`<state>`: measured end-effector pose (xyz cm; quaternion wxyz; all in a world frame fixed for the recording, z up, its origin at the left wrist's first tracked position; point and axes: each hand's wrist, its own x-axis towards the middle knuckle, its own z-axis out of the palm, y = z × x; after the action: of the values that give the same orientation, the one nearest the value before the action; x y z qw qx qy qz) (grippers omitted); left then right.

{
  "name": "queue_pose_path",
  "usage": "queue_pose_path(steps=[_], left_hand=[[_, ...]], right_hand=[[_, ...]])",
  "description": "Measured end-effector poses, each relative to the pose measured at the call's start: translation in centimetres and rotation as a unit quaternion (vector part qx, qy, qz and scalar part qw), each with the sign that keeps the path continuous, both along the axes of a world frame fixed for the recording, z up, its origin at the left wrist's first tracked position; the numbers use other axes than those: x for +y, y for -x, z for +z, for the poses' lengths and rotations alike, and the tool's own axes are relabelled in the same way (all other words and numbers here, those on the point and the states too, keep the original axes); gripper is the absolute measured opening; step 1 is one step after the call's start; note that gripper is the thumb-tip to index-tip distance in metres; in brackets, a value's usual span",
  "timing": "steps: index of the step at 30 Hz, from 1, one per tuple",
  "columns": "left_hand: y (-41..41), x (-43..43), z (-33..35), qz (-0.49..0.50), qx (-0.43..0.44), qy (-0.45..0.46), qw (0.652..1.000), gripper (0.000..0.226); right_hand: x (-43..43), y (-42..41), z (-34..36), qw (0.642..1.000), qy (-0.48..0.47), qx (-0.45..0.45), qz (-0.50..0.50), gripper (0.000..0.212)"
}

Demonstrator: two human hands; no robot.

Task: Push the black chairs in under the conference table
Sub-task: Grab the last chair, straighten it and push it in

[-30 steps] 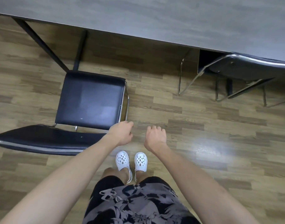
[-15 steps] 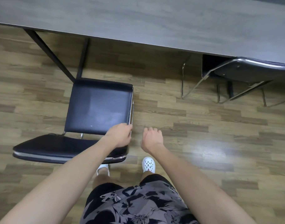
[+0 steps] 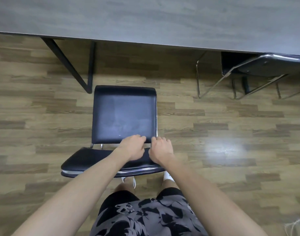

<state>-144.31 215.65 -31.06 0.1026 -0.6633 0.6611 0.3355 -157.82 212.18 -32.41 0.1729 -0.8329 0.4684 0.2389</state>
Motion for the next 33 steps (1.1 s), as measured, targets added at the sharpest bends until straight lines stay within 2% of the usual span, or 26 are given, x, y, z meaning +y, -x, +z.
queue_pose_path(steps=[4,14,19,26,33], left_hand=[[-1.8,1.3,-0.7,0.014,0.006,-0.006,1.000,0.032],[-3.8,4.2,-2.4,0.032,-0.027,-0.035,0.999,0.026],[-3.9,6.2,-2.5,0.053,-0.031,-0.040,0.997,0.027],[-5.4,9.2,-2.9,0.079,-0.019,-0.043,0.996,0.030],[-8.9,10.9,-2.5,0.062,-0.010,-0.089,0.994,0.034]], right_hand=[[1.6,-0.5,0.0,1.000,-0.001,-0.025,-0.005,0.026],[3.4,0.0,-0.8,0.999,-0.015,-0.028,0.009,0.034],[4.9,0.8,-1.0,0.996,-0.009,-0.067,0.051,0.034],[6.9,0.5,-1.7,0.993,-0.026,-0.117,0.024,0.037],[8.3,-0.4,-1.5,0.994,-0.057,-0.086,0.037,0.050]])
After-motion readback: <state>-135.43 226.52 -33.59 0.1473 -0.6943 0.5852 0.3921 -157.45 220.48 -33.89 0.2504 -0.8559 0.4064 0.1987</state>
